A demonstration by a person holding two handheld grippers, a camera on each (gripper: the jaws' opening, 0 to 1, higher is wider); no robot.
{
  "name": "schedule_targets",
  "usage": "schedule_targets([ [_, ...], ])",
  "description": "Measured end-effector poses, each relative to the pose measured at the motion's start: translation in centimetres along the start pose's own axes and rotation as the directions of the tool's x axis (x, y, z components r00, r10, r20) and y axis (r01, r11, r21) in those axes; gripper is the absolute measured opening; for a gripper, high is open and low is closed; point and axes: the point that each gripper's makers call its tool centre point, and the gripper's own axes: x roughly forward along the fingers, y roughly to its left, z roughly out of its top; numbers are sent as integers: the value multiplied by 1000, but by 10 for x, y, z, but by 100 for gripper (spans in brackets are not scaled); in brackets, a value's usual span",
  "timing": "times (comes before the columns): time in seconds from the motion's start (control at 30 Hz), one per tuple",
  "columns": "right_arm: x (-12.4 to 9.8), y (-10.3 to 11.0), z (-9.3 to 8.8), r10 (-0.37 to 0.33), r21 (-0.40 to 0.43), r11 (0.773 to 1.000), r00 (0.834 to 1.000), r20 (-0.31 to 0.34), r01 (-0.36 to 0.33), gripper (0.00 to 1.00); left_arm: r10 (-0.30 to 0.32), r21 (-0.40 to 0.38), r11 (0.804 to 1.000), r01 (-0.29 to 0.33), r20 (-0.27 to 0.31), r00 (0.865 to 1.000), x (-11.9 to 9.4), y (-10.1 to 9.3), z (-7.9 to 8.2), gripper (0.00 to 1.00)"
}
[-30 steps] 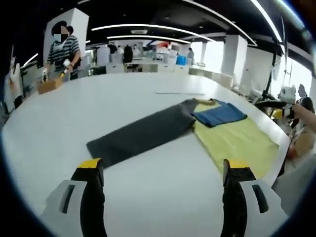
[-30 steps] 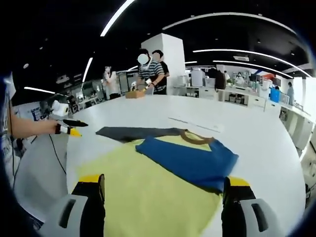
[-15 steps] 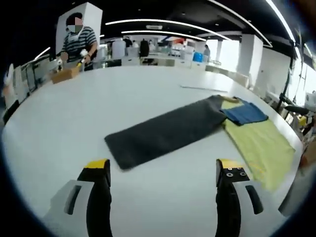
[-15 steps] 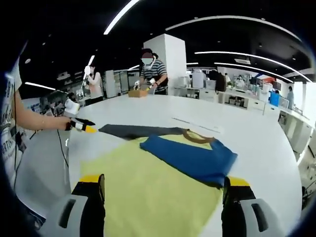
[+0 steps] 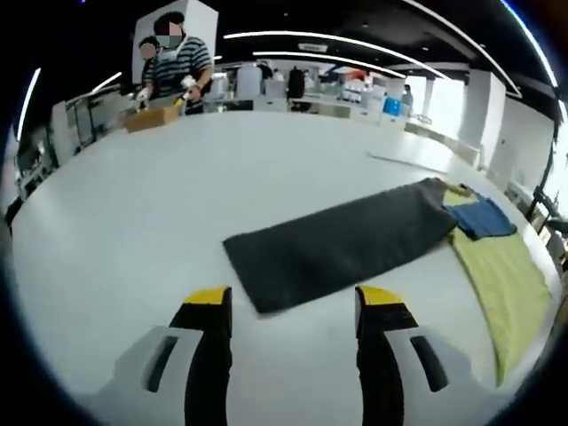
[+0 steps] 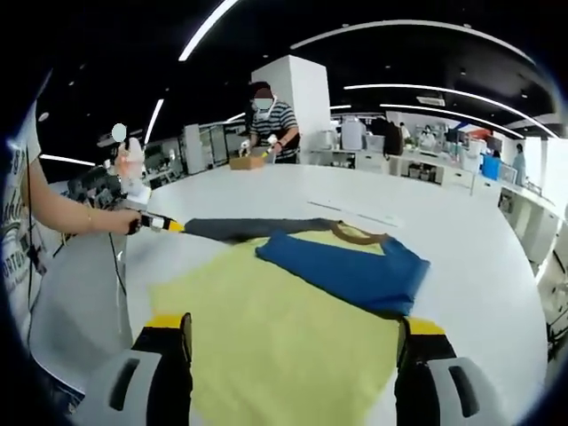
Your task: Fold the garment on the visible template until the final outline fits inside the template.
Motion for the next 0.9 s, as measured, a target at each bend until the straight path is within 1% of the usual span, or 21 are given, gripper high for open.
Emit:
schedule_targets([
  [0.03,0,0,0,-3,0,1000,1000,0,3,94,13,-17,1000,-13,-4,1000,1,3,-2,46],
  [0.1,-1,0,-1,-10,8,1000,1000,-1,10,93,34,-38,999,-34,-1,999,2,8,-5,44],
  [0.17,-3,0,-2,-18,12,1000,1000,-4,18,91,56,-44,997,-56,-2,998,3,12,-6,42],
  [0.23,-4,0,-2,-21,12,1000,1000,-5,21,91,62,-70,996,-61,17,998,3,14,-6,39],
  [0.3,-4,-2,-2,-29,11,1000,1000,-6,29,91,74,-86,994,-73,9,997,3,13,-8,34],
  [0.33,-5,-2,-3,-31,9,999,999,-8,31,91,109,-22,994,-109,5,994,1,18,-8,29],
  [0.37,-4,-2,-3,-32,8,999,999,-10,32,91,115,14,993,-115,-10,993,-1,15,-9,26],
  [0.4,-4,-2,-3,-31,8,999,999,-12,31,91,106,-12,994,-106,1,994,0,10,-8,25],
  [0.43,-4,-2,-3,-30,6,1000,999,-14,30,91,109,-29,994,-109,6,994,0,9,-8,24],
  [0.47,-3,-1,-3,-30,3,1000,999,-15,30,91,121,-92,989,-119,14,993,0,8,-8,24],
  [0.5,-2,-1,-3,-29,0,1000,999,-17,29,91,127,-89,988,-124,30,992,1,9,-5,23],
  [0.6,-2,-1,-4,-28,-3,1000,999,-19,28,91,152,-69,986,-150,21,988,1,9,-7,17],
  [0.63,-2,-1,-5,-31,-3,1000,999,-19,31,91,158,-75,985,-156,18,987,2,11,-7,15],
  [0.73,-2,-3,-6,-38,-10,999,999,-24,38,92,208,-114,972,-205,8,978,2,15,-8,12],
  [0.83,-1,-5,-7,-40,-8,999,999,-28,40,91,241,-127,962,-240,-9,971,5,17,-8,12],
  [0.9,-1,-5,-7,-44,-10,999,999,-24,44,91,259,-157,953,-259,-21,966,5,19,-8,11],
])
